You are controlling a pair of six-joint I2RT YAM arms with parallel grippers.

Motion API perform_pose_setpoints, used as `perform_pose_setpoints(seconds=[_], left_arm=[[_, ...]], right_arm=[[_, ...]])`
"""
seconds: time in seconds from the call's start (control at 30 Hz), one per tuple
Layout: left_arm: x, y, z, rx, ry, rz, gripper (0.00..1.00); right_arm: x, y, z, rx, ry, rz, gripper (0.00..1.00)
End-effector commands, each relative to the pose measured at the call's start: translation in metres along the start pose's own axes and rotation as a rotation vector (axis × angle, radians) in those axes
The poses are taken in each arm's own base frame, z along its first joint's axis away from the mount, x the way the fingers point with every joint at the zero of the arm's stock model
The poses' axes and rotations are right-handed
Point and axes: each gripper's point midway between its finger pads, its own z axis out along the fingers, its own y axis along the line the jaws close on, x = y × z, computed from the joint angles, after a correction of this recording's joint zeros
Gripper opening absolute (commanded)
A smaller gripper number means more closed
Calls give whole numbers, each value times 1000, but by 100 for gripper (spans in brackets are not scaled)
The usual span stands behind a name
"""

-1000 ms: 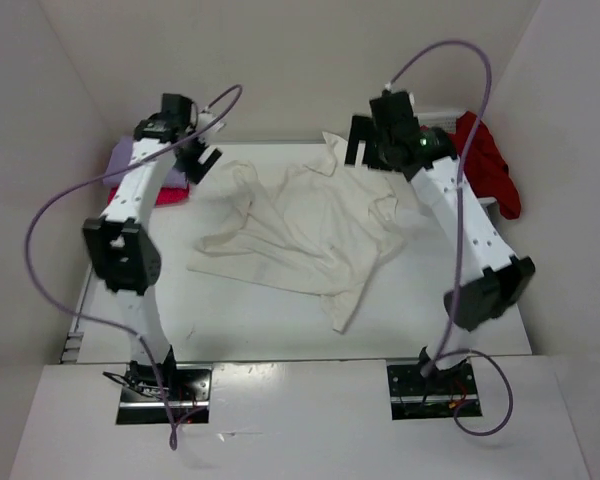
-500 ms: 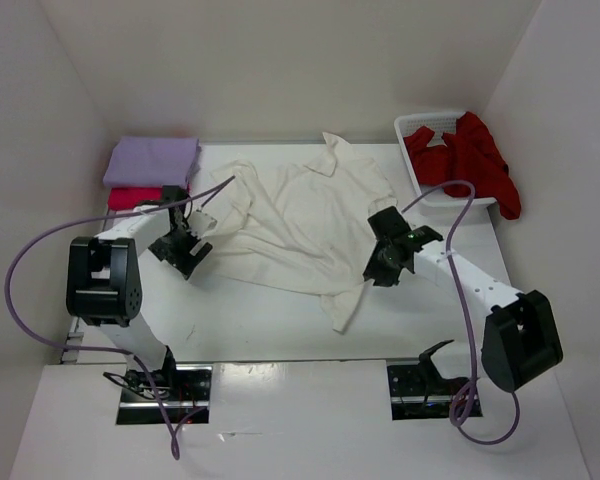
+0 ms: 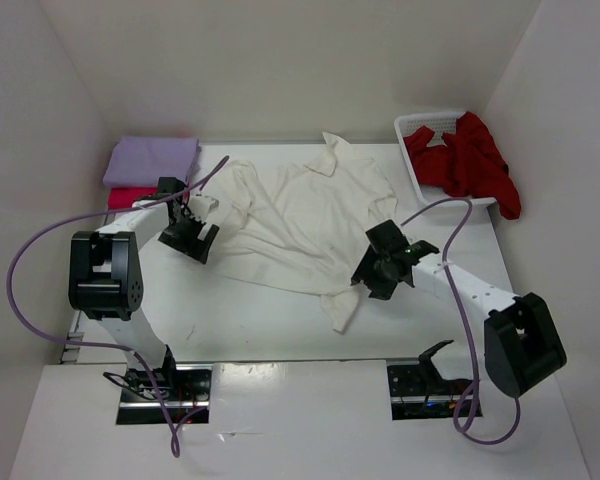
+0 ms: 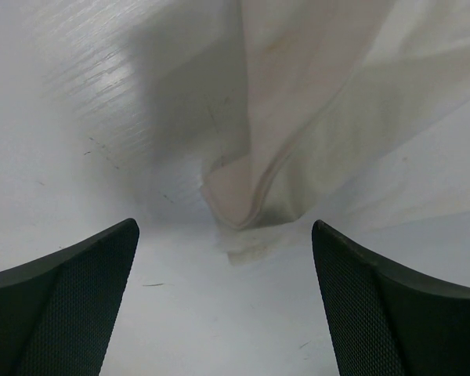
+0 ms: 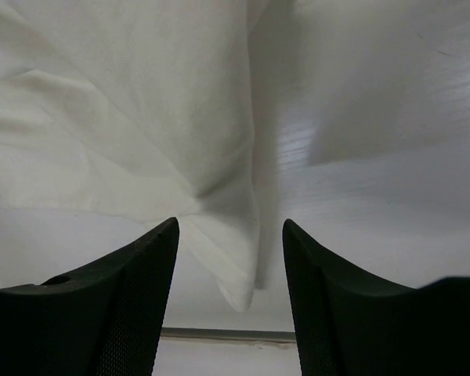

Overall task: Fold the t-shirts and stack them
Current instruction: Flatten out the tshirt

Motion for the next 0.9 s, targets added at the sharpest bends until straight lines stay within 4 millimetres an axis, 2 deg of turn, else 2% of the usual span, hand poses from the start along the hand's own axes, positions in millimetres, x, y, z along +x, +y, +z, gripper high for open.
perform_pose_setpoints(seconds=[0.0,0.1,0.13,0.17,0.2,0.23,0.27,0.3,0.33,0.37,0.4,0.43,0.47,0.5,0.53,0.57,0.6,0.63,0.67,0.7,0.73,0.77,0.8,0.83,0.87], left_arm=[[-14,-11,1,59,-54,-36,97],[0,-8,26,61,21,-58,90],[-2,-8,30,72,22,-60,71],[-1,-9,37,87,34,-63,57],[2,-12,39,104,49,-67,44],[3,-17,40,140,56,-56,15],[3,-17,40,140,56,-56,0],[5,-19,39,145,66,-58,0],[6,-19,36,143,59,-45,0],[0,-18,29,141,33,-28,0],[0,-19,25,140,30,-28,0],[-2,-19,17,135,20,-16,0],[-3,-20,11,132,13,-15,0],[0,-23,8,143,14,-5,0],[-6,-22,-2,127,-18,2,0],[-6,-23,-5,124,-24,4,0],[-2,-22,-7,114,-21,4,0],[-5,-20,-14,95,-36,18,0],[2,-17,-11,76,-12,16,0],[6,-16,-13,59,-5,16,0],[7,-14,-13,48,0,16,0],[12,-11,-14,39,8,16,0],[18,-11,-13,34,24,14,0],[18,-11,-13,34,24,14,0],[22,-11,-11,30,38,13,0]], right_arm=[[-3,17,10,-57,-5,-5,61],[7,15,26,-38,42,-23,61],[9,15,29,-38,53,-24,58],[12,11,35,-15,67,-33,54],[11,12,36,-14,68,-33,42],[1,13,36,9,30,-33,32],[-5,8,37,45,14,-25,17],[-9,-2,34,94,6,-17,0],[-18,-3,30,101,-21,-17,0],[-40,-1,25,110,-78,-20,0],[-50,0,16,119,-108,-31,0],[-80,20,0,108,-203,-44,0],[-94,29,-8,113,-236,-62,0],[-100,30,-4,163,-223,-117,0],[-122,69,-20,109,-279,-151,0],[-119,90,-21,109,-283,-236,0],[-111,100,5,164,-235,-299,0],[-113,133,-3,136,-239,-346,0],[-85,156,6,122,-189,-435,0],[-71,173,31,133,-134,-506,0],[-51,173,42,151,-66,-557,3],[-33,175,54,152,-11,-594,17],[-1,174,72,145,85,-662,38],[11,175,75,138,114,-694,63],[28,173,79,136,126,-736,69]])
